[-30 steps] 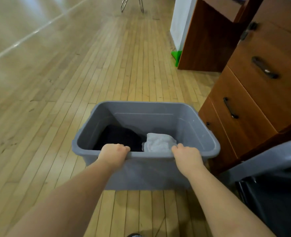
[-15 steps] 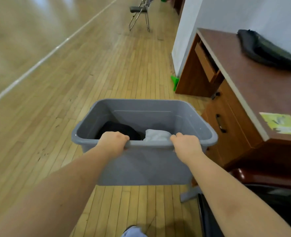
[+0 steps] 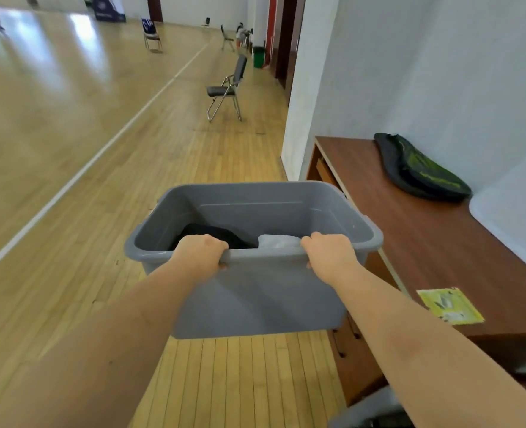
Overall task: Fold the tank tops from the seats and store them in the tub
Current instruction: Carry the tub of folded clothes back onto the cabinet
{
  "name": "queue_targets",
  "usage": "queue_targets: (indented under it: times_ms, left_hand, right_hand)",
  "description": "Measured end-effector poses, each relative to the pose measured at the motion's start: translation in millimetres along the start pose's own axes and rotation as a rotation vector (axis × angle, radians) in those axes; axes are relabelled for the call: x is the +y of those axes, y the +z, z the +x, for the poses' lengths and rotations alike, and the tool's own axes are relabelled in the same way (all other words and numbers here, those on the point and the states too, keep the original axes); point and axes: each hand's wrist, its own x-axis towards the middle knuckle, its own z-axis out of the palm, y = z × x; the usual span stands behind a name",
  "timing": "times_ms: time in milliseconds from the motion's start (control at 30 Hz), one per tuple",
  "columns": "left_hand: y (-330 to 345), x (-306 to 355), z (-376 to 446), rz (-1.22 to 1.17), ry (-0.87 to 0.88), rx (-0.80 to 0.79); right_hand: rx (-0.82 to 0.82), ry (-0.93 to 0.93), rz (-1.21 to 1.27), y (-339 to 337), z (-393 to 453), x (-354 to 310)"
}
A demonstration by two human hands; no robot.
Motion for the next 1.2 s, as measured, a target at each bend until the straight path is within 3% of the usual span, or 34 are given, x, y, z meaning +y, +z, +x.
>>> queue_targets:
  times_ms: [467,967,1200]
  left_hand:
    - [-109,44,107,0.076,0.159,0.157]
    - [-183,263,261,0.051,0.471,0.282]
    - [-180,345,303,0.032,0.624,0.245]
  right_hand:
    - [0.118,0.162,-0.047,-54,18,129]
    - [0.020,0.470,-0.069,-4,-34,360]
    - [-0.100,0.582,-0.091,28,-63,418]
